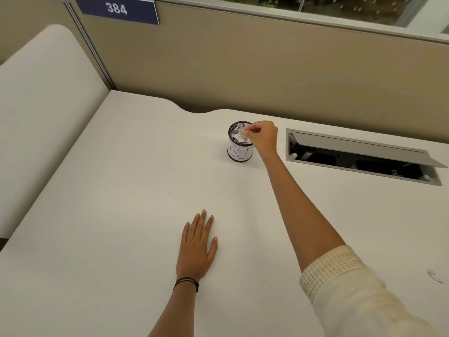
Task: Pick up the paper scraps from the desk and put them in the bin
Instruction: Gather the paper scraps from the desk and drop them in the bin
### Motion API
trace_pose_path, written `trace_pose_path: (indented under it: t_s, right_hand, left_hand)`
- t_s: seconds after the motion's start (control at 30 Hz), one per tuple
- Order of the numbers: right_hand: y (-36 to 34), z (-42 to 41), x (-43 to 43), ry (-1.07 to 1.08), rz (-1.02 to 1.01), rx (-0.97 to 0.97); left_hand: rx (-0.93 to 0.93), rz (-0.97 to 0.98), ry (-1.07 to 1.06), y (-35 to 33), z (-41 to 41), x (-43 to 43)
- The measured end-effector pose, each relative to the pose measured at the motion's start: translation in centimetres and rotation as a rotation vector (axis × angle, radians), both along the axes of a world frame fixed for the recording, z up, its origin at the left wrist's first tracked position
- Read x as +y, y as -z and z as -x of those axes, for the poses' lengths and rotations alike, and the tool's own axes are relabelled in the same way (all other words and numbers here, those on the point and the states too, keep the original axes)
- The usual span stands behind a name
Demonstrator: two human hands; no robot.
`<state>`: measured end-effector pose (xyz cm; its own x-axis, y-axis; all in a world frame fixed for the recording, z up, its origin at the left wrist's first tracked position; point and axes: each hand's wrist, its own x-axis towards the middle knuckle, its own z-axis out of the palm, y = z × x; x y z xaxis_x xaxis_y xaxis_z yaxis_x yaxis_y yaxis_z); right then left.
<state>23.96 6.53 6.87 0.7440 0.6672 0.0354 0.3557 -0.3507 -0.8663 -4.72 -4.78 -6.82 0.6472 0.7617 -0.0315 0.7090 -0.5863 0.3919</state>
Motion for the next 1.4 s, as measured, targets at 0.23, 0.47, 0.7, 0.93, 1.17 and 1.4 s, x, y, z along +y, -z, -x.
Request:
trace_pose_path:
  t_s: [0.23,0.47,0.7,0.93,1.17,1.4]
  right_hand:
    - [-0.7,-1.3,1.6,-0.153,0.136,-0.074]
    - [-1.3,-1.1,-3.7,-0.139,-0.085,-0.094]
    - [2.9,-0.4,-16.2,-0.045,-0.095,-0.05]
    - [7.5,-2.4,-29.9,0.14,0.078,-0.157]
    - [8.9,-7.7,-41.5,0.47,0.23,-0.234]
    - [9.7,-14.2,-50.9,0.809,0.369,-0.193]
  left_hand:
    - [0.011,-0.003,0.004,0.1,0.1,0.0]
    - [0.023,-0.016,0.01,0.3,0.1,0.1]
    - [0.031,-0.041,0.011,0.4,0.0,0.1]
    - [0.044,-0.042,0.106,-0.1,-4.7,-3.0]
    - [0.012,-0.063,0.267,0.0,-9.9,-6.4]
    - [-0.013,-0.078,0.35,-0.2,-14.4,-8.1]
